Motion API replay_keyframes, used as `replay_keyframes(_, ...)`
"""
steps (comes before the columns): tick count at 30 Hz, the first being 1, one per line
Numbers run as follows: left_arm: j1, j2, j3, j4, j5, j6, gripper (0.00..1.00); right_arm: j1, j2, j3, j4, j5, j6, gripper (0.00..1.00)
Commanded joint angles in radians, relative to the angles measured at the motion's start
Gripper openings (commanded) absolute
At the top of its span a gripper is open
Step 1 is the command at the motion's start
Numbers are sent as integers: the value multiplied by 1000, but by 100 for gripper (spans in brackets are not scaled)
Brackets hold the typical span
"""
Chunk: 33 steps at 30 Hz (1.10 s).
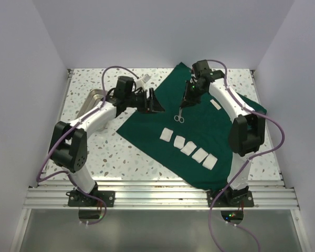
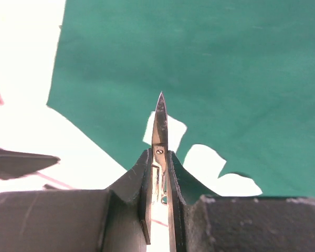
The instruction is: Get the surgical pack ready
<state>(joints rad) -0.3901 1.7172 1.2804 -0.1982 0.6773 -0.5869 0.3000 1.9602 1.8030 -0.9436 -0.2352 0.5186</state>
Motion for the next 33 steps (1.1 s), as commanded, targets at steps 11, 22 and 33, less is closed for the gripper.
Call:
replay_keyframes(11, -108, 8, -18, 154, 36, -102, 67, 33, -96, 58, 51, -141, 118, 0)
replay_keyframes(22, -119, 96, 98, 27, 21, -30, 22, 59, -101, 64, 59, -148, 147, 0)
replay_keyframes(33, -27, 44, 290, -529, -768, 373, 0, -27, -27, 142, -107, 27, 55, 64)
